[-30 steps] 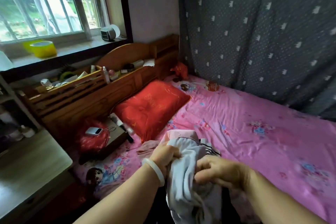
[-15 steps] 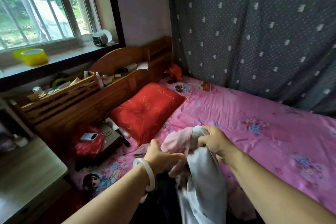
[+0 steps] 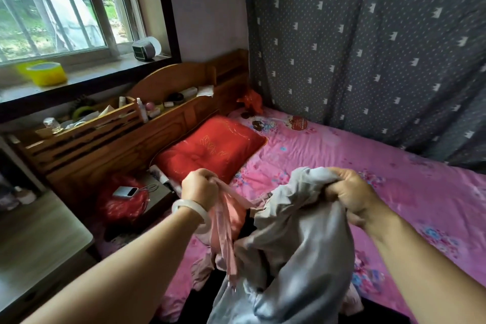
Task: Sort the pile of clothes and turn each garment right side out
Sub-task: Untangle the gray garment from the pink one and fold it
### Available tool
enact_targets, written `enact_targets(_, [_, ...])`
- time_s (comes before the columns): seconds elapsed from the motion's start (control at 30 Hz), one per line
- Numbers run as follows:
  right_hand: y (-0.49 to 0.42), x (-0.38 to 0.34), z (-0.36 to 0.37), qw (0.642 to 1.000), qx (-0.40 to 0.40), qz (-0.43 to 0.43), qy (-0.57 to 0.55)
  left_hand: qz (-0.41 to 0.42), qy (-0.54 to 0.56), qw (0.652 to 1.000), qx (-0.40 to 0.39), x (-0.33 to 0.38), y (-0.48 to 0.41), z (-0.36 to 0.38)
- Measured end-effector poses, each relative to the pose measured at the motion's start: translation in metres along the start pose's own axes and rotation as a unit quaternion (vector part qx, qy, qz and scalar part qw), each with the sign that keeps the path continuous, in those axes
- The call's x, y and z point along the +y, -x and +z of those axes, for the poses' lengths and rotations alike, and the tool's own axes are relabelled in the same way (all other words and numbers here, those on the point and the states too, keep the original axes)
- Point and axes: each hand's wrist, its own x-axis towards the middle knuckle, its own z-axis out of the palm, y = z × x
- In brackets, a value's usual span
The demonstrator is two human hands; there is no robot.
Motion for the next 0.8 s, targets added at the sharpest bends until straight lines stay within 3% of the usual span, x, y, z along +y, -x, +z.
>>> enact_targets(0.07, [0.004,-0.011,-0.004,0.997,0.015,0.005,-0.074,0.002,-0.04,0.998,-0.049,0.004,-0.006,0.0])
enact_targets(0.13, [0.003,-0.022,-0.004,0.987,0.031,0.007,-0.156,0.055,-0.08,0.981,-0.168,0.01,-0.002,0.007])
enact_targets(0.2, [0.002,-0.034,0.003,0.975,0.036,0.004,-0.218,0.15,-0.108,0.928,-0.323,0.016,0.012,0.013])
enact_targets(0.27, [-0.006,-0.036,0.007,0.97,0.065,0.013,-0.232,0.178,-0.061,0.858,-0.478,0.02,0.032,0.022])
enact_targets(0.3, [-0.012,-0.034,0.008,0.97,0.084,0.015,-0.228,0.174,-0.035,0.846,-0.502,0.02,0.042,0.027])
enact_targets(0.4, [-0.016,-0.027,0.019,0.972,0.085,0.065,-0.207,0.128,0.016,0.901,-0.414,0.017,0.054,0.034])
enact_targets(0.47, [-0.011,-0.02,0.024,0.978,0.058,0.078,-0.183,0.057,0.109,0.931,-0.344,0.012,0.052,0.029])
enact_targets(0.57, [-0.002,-0.01,0.028,0.985,0.04,0.09,-0.145,-0.018,0.261,0.922,-0.284,0.007,0.045,0.008])
enact_targets(0.8, [0.019,-0.025,0.062,0.978,-0.053,0.117,-0.164,0.027,0.153,0.988,-0.023,-0.007,0.032,-0.017])
